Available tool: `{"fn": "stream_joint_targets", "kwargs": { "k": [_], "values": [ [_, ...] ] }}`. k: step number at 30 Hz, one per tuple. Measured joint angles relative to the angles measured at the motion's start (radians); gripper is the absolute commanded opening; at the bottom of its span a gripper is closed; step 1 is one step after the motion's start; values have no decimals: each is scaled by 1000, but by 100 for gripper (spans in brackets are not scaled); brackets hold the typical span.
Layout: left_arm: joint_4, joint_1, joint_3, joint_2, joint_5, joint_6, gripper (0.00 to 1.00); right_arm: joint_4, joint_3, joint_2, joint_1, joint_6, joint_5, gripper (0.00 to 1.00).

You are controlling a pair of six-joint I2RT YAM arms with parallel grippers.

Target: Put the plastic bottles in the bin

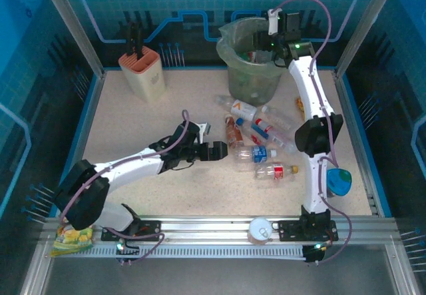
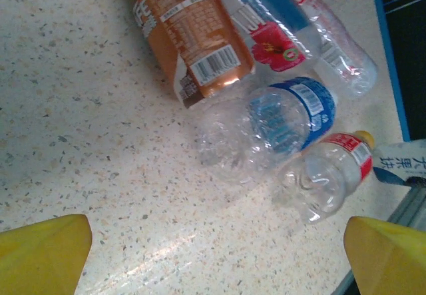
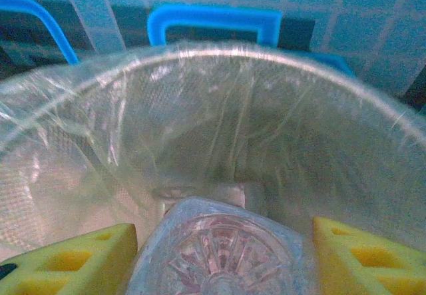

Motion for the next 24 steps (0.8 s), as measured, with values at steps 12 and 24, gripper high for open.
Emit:
{"fn": "stream_joint_targets", "kwargs": {
  "k": [12, 24],
  "values": [
    [-18, 0, 150, 158, -9, -13, 98, -38, -19, 32, 0, 15, -34, 68],
    [-20, 0, 195, 225, -7, -39, 98, -92, 21, 19, 0, 5, -50, 88]
  ]
}}
